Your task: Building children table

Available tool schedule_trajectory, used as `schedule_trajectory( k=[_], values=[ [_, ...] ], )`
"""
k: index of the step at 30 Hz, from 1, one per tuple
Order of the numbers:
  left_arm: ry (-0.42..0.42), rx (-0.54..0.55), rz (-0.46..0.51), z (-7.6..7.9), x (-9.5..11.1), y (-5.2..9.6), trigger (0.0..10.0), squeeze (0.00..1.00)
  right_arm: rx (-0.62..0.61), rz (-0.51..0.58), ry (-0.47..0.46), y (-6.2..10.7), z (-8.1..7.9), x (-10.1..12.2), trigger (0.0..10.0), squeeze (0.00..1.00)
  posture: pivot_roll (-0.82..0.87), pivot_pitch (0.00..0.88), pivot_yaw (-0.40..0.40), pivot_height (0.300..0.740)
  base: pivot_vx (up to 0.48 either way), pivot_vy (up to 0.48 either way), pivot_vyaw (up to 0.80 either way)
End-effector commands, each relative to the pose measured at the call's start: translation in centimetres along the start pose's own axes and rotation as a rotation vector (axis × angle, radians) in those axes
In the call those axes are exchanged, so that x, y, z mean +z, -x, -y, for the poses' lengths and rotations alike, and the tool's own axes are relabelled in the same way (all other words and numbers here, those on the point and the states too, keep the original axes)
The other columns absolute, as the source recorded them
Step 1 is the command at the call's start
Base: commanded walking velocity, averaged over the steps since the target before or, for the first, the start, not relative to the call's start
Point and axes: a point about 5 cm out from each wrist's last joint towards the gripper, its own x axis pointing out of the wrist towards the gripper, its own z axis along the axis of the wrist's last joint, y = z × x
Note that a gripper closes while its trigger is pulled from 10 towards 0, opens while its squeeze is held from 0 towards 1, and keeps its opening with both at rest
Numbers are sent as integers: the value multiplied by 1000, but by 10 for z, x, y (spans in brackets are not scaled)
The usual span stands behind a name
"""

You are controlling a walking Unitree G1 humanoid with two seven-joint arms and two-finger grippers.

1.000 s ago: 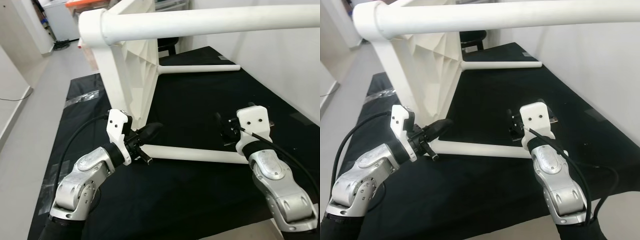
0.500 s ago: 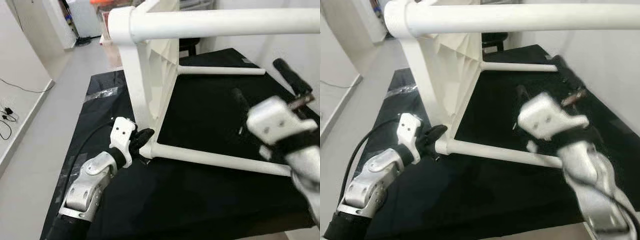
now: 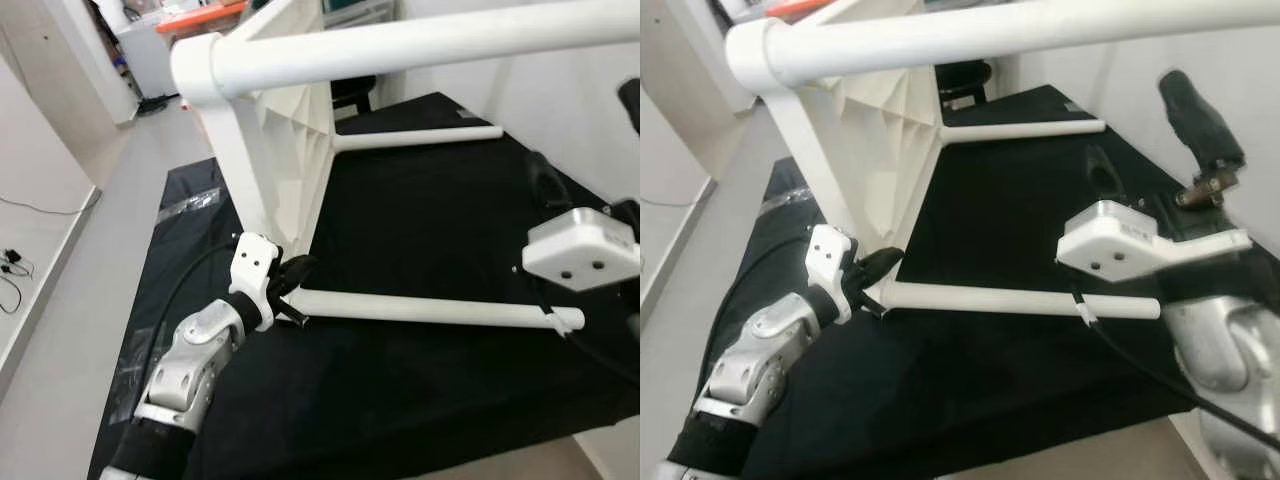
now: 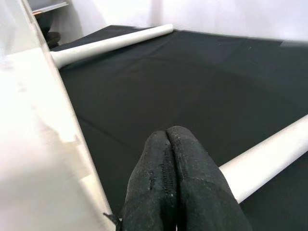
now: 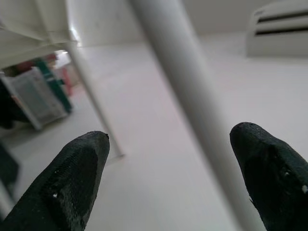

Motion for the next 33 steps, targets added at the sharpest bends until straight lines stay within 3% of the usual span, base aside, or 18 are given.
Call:
schedule_trajectory(
  k=[1,6,14,18,25,26,27,28,30,31,33],
  values=[
    [13,36,-11,-4,-5,1,10000,0,48,58,6,-7,-3,3,10000,0,-235,95,171,740,0,0,0],
    [73,89,8,-5,-6,-2,10000,0,40,106,47,-25,2,0,10000,0,-231,88,148,740,0,0,0],
    [76,136,15,-5,-10,-4,10000,0,40,141,87,-45,7,-3,10000,0,-233,86,131,740,0,0,0],
    [150,203,-4,-9,-15,-6,10000,0,64,154,95,-69,6,-4,10000,0,-235,97,118,740,0,0,0],
    [248,228,-23,-12,-19,-11,10000,0,71,186,109,-83,12,-4,10000,0,-239,105,108,740,0,0,0],
    [251,223,-23,-13,-18,-14,10000,0,72,193,110,-85,14,-5,5922,0,-241,107,106,740,0,0,0],
    [251,223,-23,-13,-18,-14,10000,0,72,193,110,-85,14,-5,5922,0,-241,107,106,740,0,0,0],
    [253,220,-22,-13,-17,-15,10000,0,72,197,110,-87,15,-5,0,0,-241,109,106,740,0,0,0],
    [221,218,-32,-14,-17,-18,10000,0,73,201,110,-88,15,-5,0,0,-245,112,106,740,0,0,0],
    [165,226,-65,-17,-19,-22,10000,0,75,203,109,-89,16,-5,0,0,-246,116,106,740,0,0,0],
    [165,226,-65,-17,-19,-22,10000,0,75,203,109,-89,16,-5,0,0,-246,116,106,740,0,0,0]
  ],
)
